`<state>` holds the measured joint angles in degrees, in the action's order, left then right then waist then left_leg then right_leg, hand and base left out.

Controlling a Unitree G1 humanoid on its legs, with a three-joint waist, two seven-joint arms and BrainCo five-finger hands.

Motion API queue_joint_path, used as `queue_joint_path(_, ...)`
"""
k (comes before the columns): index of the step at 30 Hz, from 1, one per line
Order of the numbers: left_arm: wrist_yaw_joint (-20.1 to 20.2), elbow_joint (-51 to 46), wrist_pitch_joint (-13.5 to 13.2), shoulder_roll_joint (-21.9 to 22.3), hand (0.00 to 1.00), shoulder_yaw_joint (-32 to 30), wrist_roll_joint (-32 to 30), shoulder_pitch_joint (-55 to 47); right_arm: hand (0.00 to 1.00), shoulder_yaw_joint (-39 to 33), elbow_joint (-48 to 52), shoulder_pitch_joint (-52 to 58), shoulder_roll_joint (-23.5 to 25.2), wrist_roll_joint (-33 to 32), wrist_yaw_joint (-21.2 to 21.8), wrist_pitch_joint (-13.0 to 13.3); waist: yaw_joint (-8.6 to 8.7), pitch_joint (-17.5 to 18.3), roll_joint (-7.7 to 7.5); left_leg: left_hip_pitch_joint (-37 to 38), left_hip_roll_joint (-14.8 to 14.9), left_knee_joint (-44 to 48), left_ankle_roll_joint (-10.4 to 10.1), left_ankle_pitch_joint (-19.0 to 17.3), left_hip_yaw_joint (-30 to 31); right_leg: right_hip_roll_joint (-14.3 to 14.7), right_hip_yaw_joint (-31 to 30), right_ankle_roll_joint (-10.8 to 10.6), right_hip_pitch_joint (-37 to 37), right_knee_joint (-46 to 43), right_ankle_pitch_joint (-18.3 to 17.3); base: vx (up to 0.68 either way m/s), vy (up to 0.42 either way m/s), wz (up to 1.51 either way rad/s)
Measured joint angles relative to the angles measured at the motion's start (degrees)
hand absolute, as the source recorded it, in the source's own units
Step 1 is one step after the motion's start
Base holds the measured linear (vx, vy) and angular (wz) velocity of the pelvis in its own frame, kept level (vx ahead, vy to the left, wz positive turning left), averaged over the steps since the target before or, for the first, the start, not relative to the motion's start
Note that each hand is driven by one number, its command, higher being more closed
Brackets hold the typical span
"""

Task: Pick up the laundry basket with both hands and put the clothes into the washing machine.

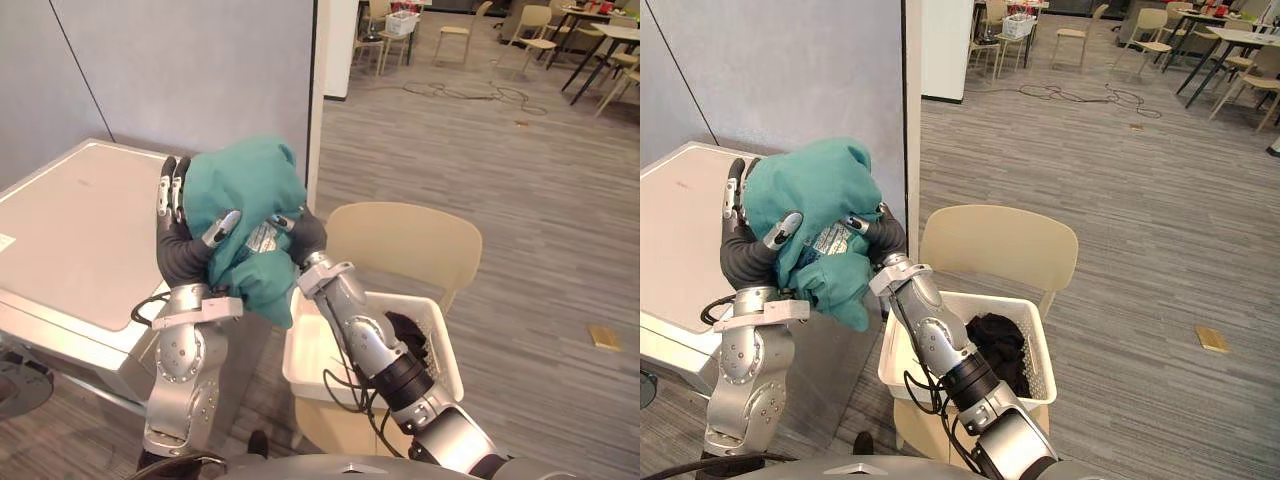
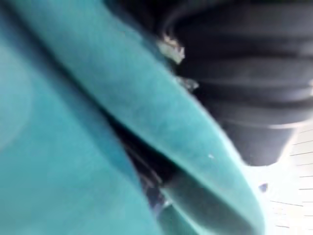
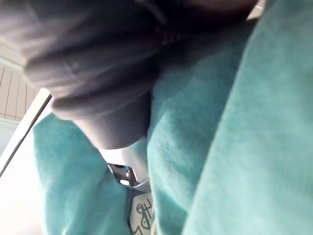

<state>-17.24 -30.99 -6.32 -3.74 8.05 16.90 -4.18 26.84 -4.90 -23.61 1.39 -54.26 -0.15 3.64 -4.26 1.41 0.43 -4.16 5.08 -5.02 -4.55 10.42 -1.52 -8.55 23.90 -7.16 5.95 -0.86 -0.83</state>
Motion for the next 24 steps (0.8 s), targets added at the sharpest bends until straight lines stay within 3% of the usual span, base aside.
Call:
queue_joint_path(6, 2.0, 0.0, 0.2, -0.9, 0.00, 0.2, 3.3, 0.0, 1.00, -0.1, 0.0, 0.0, 0.0, 0.0, 0.0, 0.0, -0.16, 0.0, 0.01, -0.2, 0.0, 0.0, 0.0, 0.0, 0.0, 0.0, 0.1, 0.0, 0.0, 0.0, 0.0, 0.00, 0.000, 0.00)
queue_joint_path(16, 4.5, 4.1, 2.9, -2.6, 0.00, 2.0, 4.0, -0.8, 1.00, -0.5, 0.0, 0.0, -0.1, 0.0, -0.6, -0.3, -0.09, 0.0, 0.01, -0.3, 0.1, 0.0, 0.0, 0.0, 0.0, 0.0, 0.0, 0.0, -0.2, -0.1, 0.0, 0.00, 0.000, 0.00)
queue_joint_path(17, 4.7, 5.3, 3.4, -2.7, 1.00, 2.3, 4.0, -0.7, 1.00, -0.5, 0.0, 0.0, -0.1, 0.0, -1.0, -0.4, -0.06, 0.0, 0.01, -0.3, 0.1, 0.0, 0.0, 0.0, 0.0, 0.0, 0.0, 0.0, -0.2, -0.1, 0.0, 0.00, 0.000, 0.00)
queue_joint_path(24, 5.1, 9.9, 4.1, -3.3, 1.00, 3.7, 3.9, 0.6, 1.00, -1.1, 0.0, 0.0, -0.3, -0.1, -1.8, -0.5, 0.30, 0.3, -0.06, -0.8, 0.1, 0.0, -0.1, 0.0, -0.2, 0.1, -0.2, 0.1, -1.1, 0.0, 0.0, 0.00, 0.000, -0.01)
